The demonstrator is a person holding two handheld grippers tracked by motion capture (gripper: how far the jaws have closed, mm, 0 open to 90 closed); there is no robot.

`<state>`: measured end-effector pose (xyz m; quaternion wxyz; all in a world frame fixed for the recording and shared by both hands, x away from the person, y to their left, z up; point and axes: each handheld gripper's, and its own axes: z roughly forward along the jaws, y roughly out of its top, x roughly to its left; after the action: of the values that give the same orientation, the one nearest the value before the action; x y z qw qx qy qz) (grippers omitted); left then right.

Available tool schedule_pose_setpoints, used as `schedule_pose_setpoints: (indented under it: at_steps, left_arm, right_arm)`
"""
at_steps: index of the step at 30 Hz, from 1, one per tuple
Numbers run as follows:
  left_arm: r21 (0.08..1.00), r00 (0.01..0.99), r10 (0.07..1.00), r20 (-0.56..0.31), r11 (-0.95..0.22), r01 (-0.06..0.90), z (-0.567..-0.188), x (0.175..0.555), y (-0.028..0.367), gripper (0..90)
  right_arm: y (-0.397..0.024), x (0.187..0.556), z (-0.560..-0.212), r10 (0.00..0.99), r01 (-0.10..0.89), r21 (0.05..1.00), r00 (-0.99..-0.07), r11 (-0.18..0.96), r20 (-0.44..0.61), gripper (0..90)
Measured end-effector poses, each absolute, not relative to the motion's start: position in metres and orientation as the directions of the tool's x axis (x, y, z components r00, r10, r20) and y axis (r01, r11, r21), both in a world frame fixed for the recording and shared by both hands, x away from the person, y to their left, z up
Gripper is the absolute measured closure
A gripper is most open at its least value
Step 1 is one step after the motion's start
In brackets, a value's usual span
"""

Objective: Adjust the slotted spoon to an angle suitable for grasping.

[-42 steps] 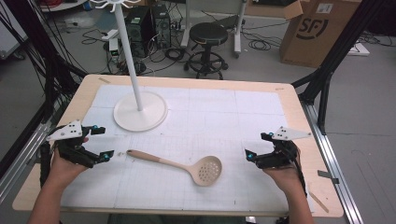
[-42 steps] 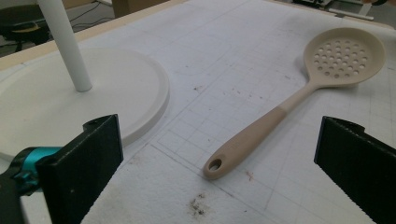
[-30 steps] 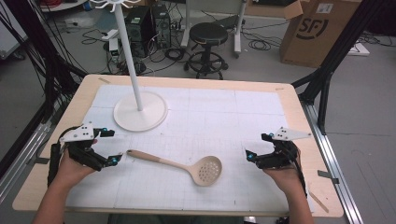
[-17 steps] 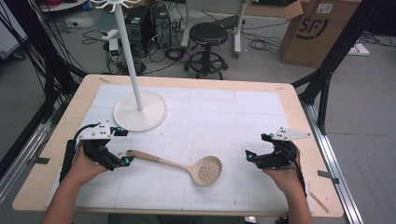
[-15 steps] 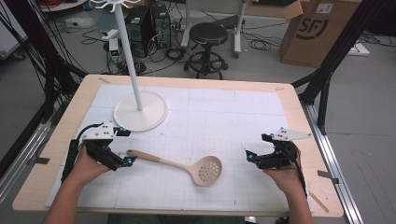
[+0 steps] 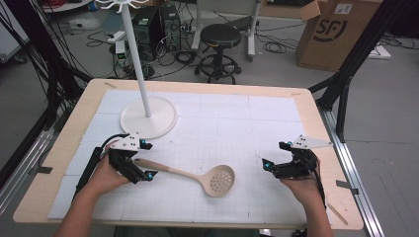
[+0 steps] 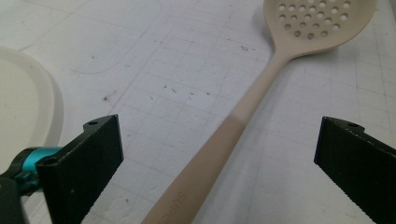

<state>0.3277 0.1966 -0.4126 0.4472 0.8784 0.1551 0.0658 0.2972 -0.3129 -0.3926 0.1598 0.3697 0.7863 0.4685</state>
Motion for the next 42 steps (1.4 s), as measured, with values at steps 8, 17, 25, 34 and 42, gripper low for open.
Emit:
schedule_pose_setpoints:
  at_steps: [8, 17, 25, 34, 42]
  left_arm:
    - [0.742, 0.963, 0.268, 0.008, -0.647, 0.174, -0.413, 0.335, 0.168, 4.0]
    - [0.698, 0.977, 0.212, -0.001, -0.7, 0.152, -0.416, 0.338, 0.155, 17.1]
    - [0.671, 0.983, 0.181, -0.01, -0.728, 0.141, -0.419, 0.34, 0.152, 30.0]
    - [0.637, 0.989, 0.149, -0.023, -0.76, 0.13, -0.419, 0.342, 0.149, 45.4]
    - [0.61, 0.989, 0.144, -0.029, -0.782, 0.132, -0.422, 0.345, 0.147, 51.9]
  right_arm:
    - [-0.314, 0.298, -0.395, 0.728, 0.435, 0.852, -0.678, 0.289, 0.099, 2.9]
    - [-0.314, 0.3, -0.399, 0.724, 0.443, 0.849, -0.681, 0.288, 0.109, 2.9]
    - [-0.314, 0.301, -0.4, 0.722, 0.445, 0.848, -0.683, 0.289, 0.112, 3.0]
    - [-0.313, 0.301, -0.4, 0.719, 0.444, 0.846, -0.686, 0.295, 0.109, 2.9]
    - [-0.312, 0.301, -0.401, 0.718, 0.447, 0.844, -0.687, 0.296, 0.112, 2.9]
